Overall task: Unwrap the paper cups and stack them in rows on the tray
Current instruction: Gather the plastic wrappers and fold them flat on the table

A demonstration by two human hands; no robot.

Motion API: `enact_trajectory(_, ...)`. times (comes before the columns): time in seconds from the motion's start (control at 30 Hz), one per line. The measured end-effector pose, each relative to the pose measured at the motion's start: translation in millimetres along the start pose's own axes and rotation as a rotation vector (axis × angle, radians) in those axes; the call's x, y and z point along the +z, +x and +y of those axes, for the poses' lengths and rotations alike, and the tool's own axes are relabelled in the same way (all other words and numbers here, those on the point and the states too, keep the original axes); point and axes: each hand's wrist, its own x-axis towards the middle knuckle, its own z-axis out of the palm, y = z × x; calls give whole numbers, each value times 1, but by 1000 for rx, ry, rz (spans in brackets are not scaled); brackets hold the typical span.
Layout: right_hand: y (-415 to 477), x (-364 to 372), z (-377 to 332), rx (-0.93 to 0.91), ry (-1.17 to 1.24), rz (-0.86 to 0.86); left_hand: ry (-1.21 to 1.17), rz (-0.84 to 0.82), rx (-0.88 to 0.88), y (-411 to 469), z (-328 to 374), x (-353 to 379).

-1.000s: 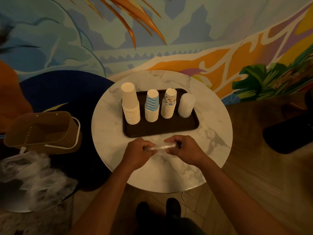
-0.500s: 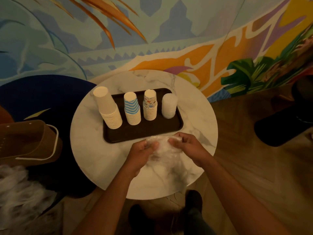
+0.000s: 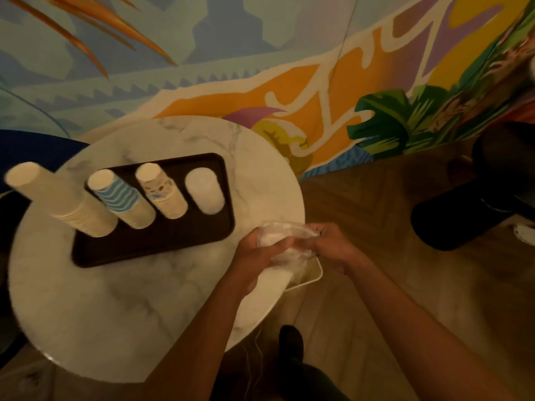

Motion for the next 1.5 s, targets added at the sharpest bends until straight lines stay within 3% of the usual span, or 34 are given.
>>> enact_trajectory(0.2,12,-72,26,114,112,2,71,157,-112,35,-17,80)
enact_trajectory(0.43,26,-97,91,265,396,113,-20,279,-234,79,-85,131)
enact_trajectory(0.63,69,-122,166,385,236,211,145,375,-324,133,-164,138)
enact_trajectory(0.83,126,-152,268,449,104,278,322,486,-429,248,-263,110)
enact_trajectory(1.03,201,-196,357,444,-28,216,450,465,-576,374,-368,82)
enact_trajectory(1.13,241,-204,392,398,-53,206,680,485,-604,419,-408,83)
enact_trajectory(1.33,300,-188,450,331,-83,159,925,316,-566,482,-490,74)
enact_trajectory(1.4,311,-180,464,298,-127,143,896,288,-628,497,-507,72)
enact_trajectory(1.5,324,-173,478,272,-200,126,614,274,-678,510,-526,73)
